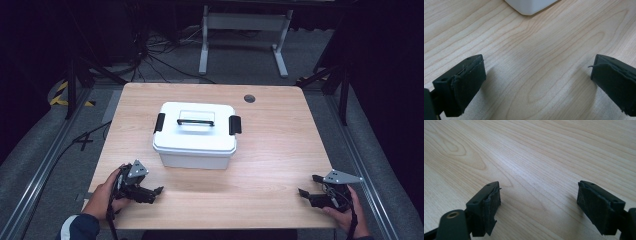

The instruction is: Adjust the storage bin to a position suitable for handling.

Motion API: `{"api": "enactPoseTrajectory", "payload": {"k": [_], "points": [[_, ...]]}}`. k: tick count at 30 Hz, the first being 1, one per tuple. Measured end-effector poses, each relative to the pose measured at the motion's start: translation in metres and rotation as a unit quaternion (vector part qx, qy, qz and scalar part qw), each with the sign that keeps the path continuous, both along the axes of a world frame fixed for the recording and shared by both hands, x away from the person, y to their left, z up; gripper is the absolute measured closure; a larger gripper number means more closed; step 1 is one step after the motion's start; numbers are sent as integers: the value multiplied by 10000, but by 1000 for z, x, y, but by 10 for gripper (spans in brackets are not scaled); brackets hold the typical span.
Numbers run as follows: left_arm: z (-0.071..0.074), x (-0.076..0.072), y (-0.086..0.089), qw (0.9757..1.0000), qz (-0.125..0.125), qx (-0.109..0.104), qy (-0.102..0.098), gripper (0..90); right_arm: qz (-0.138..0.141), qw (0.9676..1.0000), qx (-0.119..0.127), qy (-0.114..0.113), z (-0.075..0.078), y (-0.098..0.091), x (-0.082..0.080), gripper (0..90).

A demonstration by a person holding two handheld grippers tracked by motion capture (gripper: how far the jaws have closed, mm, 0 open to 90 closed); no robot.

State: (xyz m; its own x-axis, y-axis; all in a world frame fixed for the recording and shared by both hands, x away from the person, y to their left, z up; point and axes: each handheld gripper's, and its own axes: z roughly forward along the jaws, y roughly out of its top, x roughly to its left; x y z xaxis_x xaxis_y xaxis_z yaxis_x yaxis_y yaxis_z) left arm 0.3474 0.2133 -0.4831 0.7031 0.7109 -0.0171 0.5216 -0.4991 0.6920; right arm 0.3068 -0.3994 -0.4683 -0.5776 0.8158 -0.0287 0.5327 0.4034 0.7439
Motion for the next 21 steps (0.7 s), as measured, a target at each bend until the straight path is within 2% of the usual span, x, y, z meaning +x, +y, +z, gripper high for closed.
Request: {"api": "enactPoseTrajectory", "payload": {"k": [14, 15, 16, 19, 21], "points": [[1, 3, 2, 9999, -140, 38, 61, 1, -41, 10000, -40, 21, 1, 3, 6, 186], [1, 3, 3, 9999, -156, 38, 60, 1, 47, 9997, -160, 176, 4, 3, 8, 198], [1, 4, 3, 9998, -184, 39, 38, 1, 47, 9997, -160, 176, 4, 3, 8, 198], [1, 4, 3, 9998, -189, 21, 33, 1, 183, 9977, -406, 512, 12, 5, 15, 210], [1, 4, 3, 9998, -204, 24, 21, 2, 324, 9962, -577, 560, 15, 7, 20, 202]]}}
